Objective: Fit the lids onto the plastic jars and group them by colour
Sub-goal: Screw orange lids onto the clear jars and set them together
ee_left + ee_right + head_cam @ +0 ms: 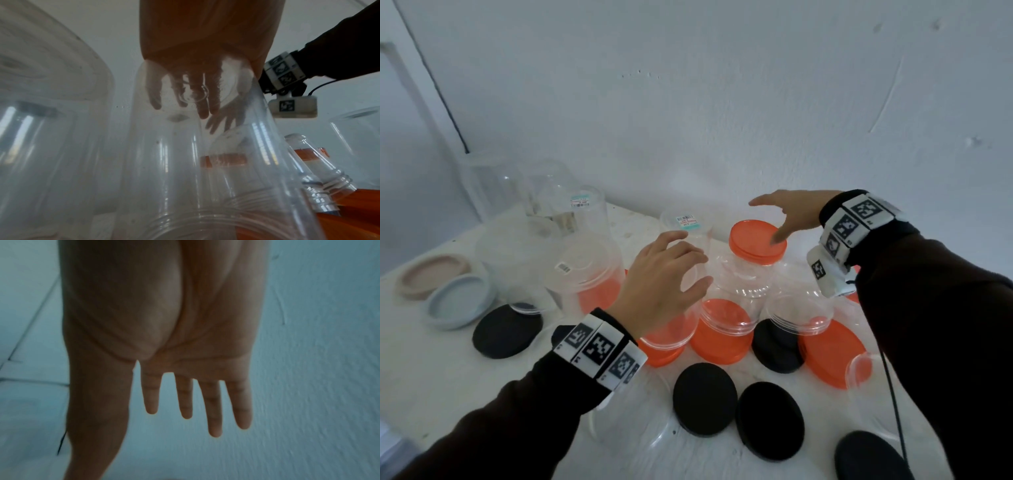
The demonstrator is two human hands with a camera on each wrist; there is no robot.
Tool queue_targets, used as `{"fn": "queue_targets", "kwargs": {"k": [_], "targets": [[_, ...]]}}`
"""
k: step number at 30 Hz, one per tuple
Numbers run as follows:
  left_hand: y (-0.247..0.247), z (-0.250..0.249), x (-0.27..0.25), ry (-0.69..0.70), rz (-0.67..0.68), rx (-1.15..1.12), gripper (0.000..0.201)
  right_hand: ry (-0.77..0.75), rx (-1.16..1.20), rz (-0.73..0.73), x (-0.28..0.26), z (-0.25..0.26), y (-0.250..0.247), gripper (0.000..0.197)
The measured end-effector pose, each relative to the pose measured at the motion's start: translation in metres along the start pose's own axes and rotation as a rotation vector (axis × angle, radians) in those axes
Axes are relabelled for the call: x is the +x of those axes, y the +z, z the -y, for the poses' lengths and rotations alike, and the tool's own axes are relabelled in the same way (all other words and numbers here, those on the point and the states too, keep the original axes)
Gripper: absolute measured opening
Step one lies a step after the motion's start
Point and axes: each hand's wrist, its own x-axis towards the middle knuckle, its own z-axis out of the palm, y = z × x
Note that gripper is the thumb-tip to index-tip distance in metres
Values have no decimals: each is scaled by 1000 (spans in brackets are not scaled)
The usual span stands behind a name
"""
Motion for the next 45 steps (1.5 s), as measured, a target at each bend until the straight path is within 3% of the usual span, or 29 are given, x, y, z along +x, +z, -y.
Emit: {"fn": "queue_targets", "kwargs": {"k": [6, 11, 18, 24, 29, 34, 38, 41, 45], "targets": [[-1, 0, 1, 2, 41, 5, 50, -60, 212, -262, -85, -5, -27, 69], [-2, 0, 2, -13, 68, -8, 55, -93, 273, -393, -160, -8, -12, 60], [-5, -1, 2, -21, 61, -34, 63, -42, 323, -396, -220, -26, 63, 54], [-9, -3, 2, -7, 69, -70, 67, 42, 164, -179, -228, -47, 130, 93], [-15, -4, 4, 14, 129, -74, 73, 122, 44, -136, -223, -63, 157, 117], [-24, -24, 6, 115, 81, -50, 64, 136, 54, -192, -224, -67, 166, 109], [-21, -81, 8, 280, 38, -183, 48, 100, 116, -303, -232, -67, 165, 102], [2, -121, 9, 427, 160, -300, 38, 83, 150, -393, -247, -66, 161, 105], [51, -146, 23, 485, 553, -165, 37, 64, 297, -601, -271, -72, 159, 93]]}}
